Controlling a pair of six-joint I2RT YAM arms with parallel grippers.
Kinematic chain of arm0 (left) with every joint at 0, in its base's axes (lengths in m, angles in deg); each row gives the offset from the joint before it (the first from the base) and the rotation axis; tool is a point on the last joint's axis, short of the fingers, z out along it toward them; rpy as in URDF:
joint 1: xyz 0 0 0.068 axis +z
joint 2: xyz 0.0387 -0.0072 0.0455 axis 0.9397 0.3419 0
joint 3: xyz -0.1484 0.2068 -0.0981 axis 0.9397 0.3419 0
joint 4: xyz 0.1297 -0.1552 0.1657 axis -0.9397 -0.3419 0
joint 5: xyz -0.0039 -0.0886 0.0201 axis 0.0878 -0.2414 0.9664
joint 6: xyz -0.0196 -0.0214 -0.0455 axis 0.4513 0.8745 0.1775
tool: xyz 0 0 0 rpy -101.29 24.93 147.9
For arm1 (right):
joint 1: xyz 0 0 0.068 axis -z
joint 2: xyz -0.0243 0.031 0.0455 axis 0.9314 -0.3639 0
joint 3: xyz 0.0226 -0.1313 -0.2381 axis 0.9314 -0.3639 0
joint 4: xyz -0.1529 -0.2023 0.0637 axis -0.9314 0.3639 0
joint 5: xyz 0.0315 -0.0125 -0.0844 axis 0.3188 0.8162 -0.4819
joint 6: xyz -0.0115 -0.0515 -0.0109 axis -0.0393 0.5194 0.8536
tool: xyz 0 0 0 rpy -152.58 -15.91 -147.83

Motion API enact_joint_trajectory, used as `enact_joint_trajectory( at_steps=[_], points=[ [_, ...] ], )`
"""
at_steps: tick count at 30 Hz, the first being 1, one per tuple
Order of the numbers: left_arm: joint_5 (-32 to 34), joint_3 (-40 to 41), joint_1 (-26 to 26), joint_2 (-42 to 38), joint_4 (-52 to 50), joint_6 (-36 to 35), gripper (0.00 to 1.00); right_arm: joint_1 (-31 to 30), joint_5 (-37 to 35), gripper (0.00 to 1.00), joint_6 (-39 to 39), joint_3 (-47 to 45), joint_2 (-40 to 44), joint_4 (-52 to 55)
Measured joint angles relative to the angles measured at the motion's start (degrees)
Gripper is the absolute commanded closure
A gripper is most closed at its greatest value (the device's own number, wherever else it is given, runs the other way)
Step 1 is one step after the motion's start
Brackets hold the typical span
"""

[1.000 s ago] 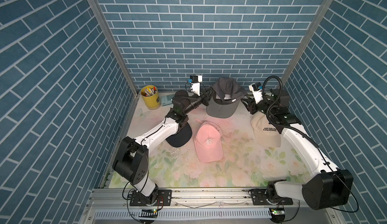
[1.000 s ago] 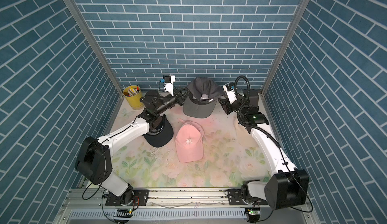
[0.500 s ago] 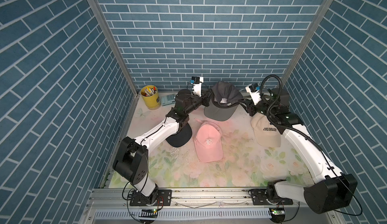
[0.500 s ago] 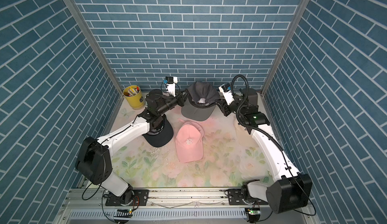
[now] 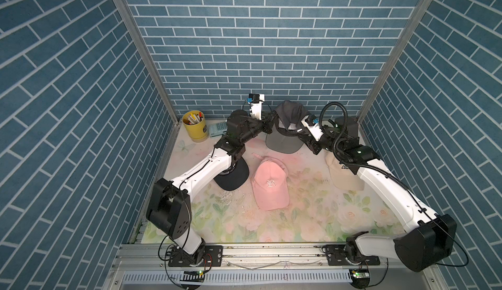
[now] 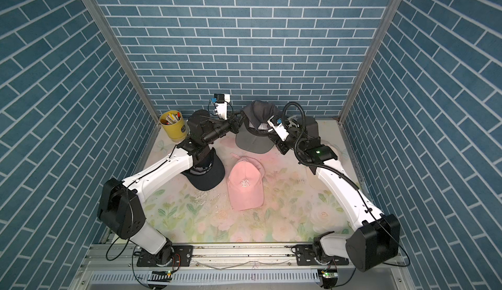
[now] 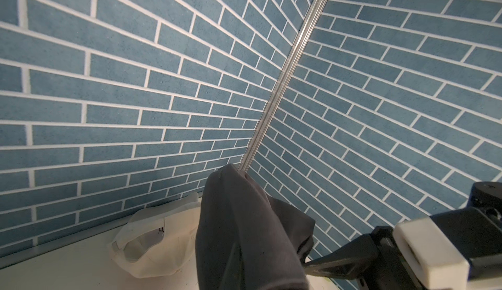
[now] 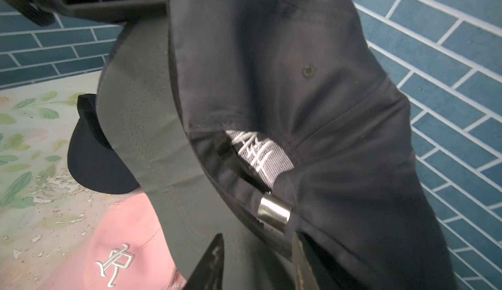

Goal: Open the adjustable buckle of the baseball cap
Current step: Pick up the baseball cap from the center of the board.

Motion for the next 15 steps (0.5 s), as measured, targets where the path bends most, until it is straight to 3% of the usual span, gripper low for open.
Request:
enact_joint_trajectory(
  at_steps=[9, 15],
  points=[
    [-0.04, -0.50, 0.00, 0.98, -0.57, 0.20, 1.00, -2.78, 1.84, 0.60, 1.44, 2.43, -5.68, -0.48],
    [-0.46, -1.14, 0.00, 1.09, -1.38, 0.15, 1.00, -3.06, -0.85, 0.76, 2.14, 2.84, -7.82, -3.80]
  ],
)
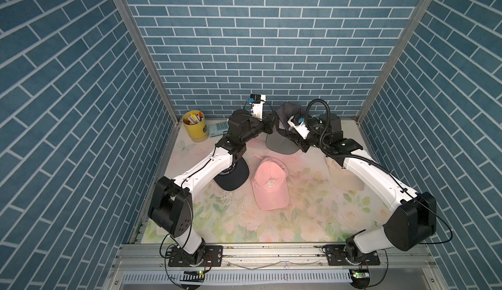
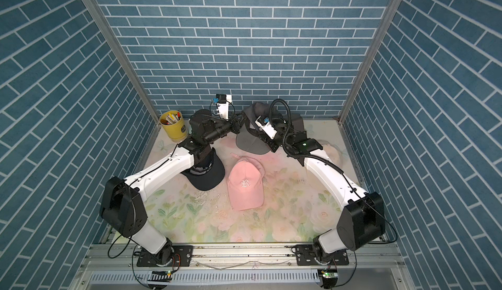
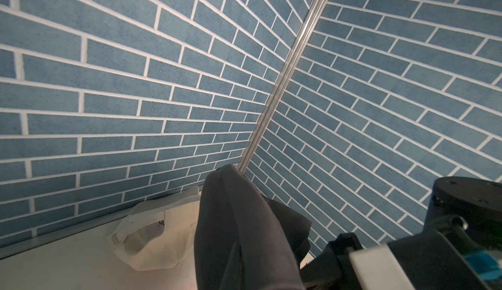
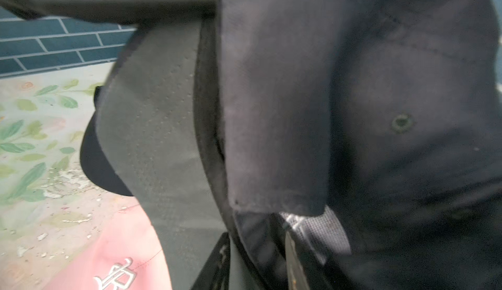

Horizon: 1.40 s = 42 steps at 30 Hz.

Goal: Open the adjustable buckle of the baseball cap
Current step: Pick up the baseball cap from the center of the board.

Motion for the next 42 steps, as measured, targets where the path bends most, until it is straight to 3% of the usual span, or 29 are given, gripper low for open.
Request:
enact_joint_trajectory(
  at_steps=[8, 17, 18, 21, 23, 24, 34, 42],
  points=[
    [-0.15, 0.00, 0.00, 0.00, -1.90, -0.68, 1.00, -0.33, -5.42, 0.99, 1.22, -1.55, 0.52, -6.67],
    [2.56, 1.22, 0.02, 0.00, -2.97, -2.95, 0.99, -0.63, -6.51, 1.00, 2.38, -1.51, 5.16, -4.20],
    [2.91, 1.62, 0.00, 0.00, -3.04, -3.17, 0.94, -0.63, -6.45, 1.00, 2.47, -1.33, 5.84, -3.48],
    [3.85, 3.37, 0.00, 0.00, -2.99, -4.20, 0.64, -0.63, -6.25, 1.00, 2.84, 0.68, 6.58, -0.96],
    [4.85, 5.07, -0.07, -0.02, -2.64, -5.16, 0.38, -0.63, -6.19, 1.00, 3.13, 2.40, 6.54, 0.70],
    [5.53, 5.84, -0.28, -0.04, -2.73, -5.92, 0.34, -0.63, -6.14, 1.00, 3.17, 3.17, 6.47, 1.79],
    [12.11, 6.86, -8.92, -0.13, -5.33, -18.21, 0.29, -0.66, -3.43, 1.00, 1.60, 9.73, 1.60, 8.96],
    [22.91, 6.49, -10.38, -0.72, -5.05, -24.50, 0.28, -0.66, -2.08, 1.00, 1.86, 9.77, 1.64, 11.58]
  ],
)
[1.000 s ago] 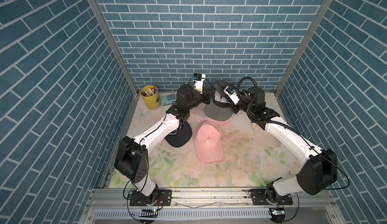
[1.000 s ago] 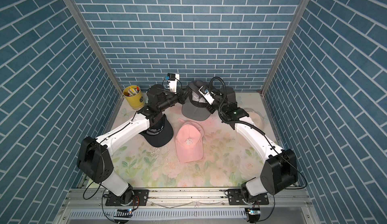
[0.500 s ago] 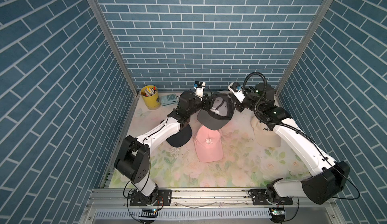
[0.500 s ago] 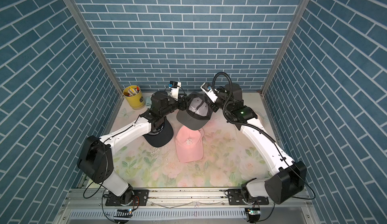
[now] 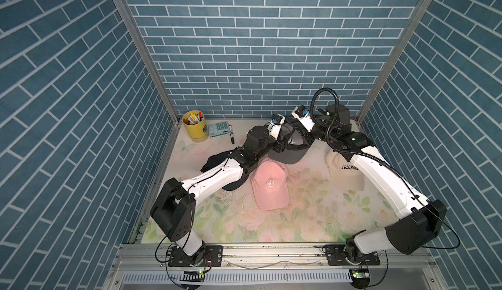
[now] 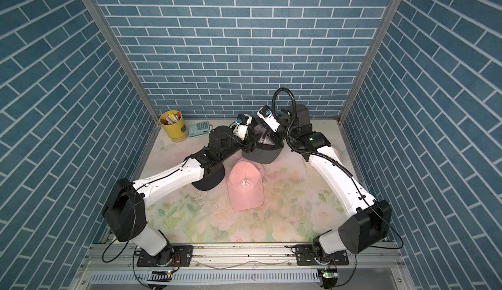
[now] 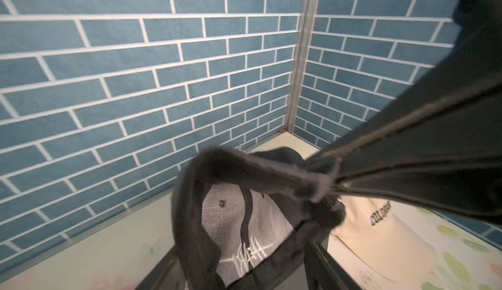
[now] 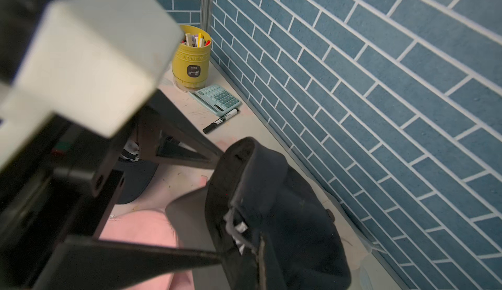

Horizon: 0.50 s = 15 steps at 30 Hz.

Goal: Open the adjustable buckle of the baseball cap
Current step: Pick up the baseball cap from the center of the board.

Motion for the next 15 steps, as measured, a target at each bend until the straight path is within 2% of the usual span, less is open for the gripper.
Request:
enact_joint_trajectory(
  at_steps=[4, 9, 15],
  points=[
    [5.14, 1.07, -0.26, -2.32, 1.68, -2.93, 0.27, -0.04, -0.70, 1.00, 0.44, 0.02, 0.00, 1.33],
    [7.28, 5.68, -1.36, -8.07, 4.85, -6.29, 0.24, -0.04, -1.09, 1.00, 0.44, 1.55, 0.00, 1.73],
    [6.40, 4.37, -1.55, -5.38, 6.86, -10.78, 0.22, -0.07, 0.15, 1.00, 0.46, 3.19, 0.00, 1.81]
  ],
)
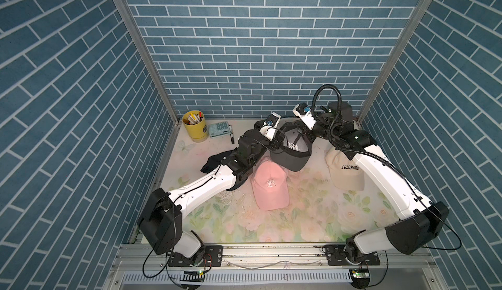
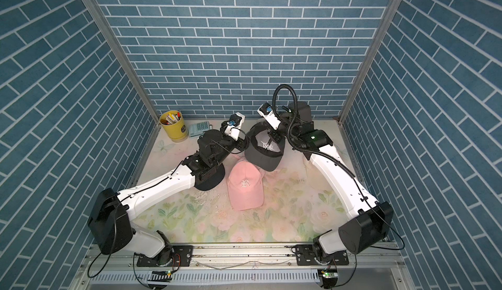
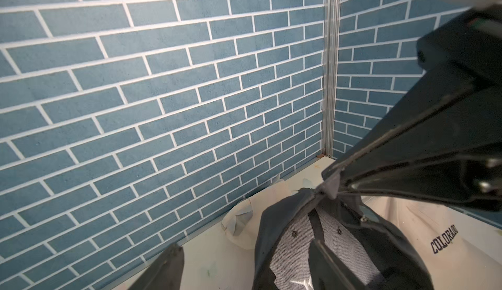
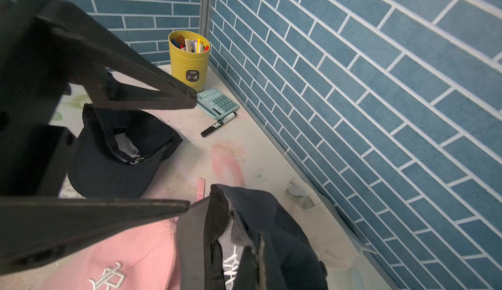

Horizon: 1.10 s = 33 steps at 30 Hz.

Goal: Open the adjustable buckle of the baseball cap
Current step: Pick up the baseball cap from the center of the board.

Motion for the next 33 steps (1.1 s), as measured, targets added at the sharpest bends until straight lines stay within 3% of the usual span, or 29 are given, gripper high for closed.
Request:
enact_joint_trajectory(
  at_steps=[8, 11, 13, 17, 20, 23, 28, 33],
  points=[
    [-3.39, -5.64, 0.00, 6.36, -0.57, -5.79, 0.23, 0.02, 1.81, 1.00, 0.02, 0.00, 0.00, 1.20],
    [-4.02, -7.65, 0.00, 7.45, -0.68, -7.39, 0.43, 0.00, 2.23, 1.00, 0.04, 0.09, 0.00, 1.51],
    [-4.35, -8.63, 0.02, 8.26, -0.81, -8.00, 0.67, 0.04, 2.29, 1.00, 0.17, 0.44, 0.00, 1.77],
    [-5.03, -8.94, -0.09, 8.74, -0.46, -7.17, 0.98, 0.02, 2.23, 1.00, 0.20, 0.52, 0.00, 1.97],
    [-5.53, -8.94, -0.26, 8.74, -0.33, -6.27, 1.00, 0.46, 2.05, 1.00, -0.24, 0.50, 0.07, 1.88],
    [-6.21, -8.87, -0.33, 8.72, -0.09, -5.14, 1.00, 1.20, 2.10, 0.81, -1.31, 0.24, 0.13, 1.73],
    [-6.16, -8.94, -0.33, 8.72, -0.28, -2.45, 1.00, 4.83, 1.18, 0.62, -5.77, -4.70, 3.23, -2.80],
    [-6.01, -10.21, -0.24, 8.68, -1.84, 0.81, 1.00, 7.23, -0.87, 0.54, -8.50, -11.98, 9.20, -7.63]
  ],
)
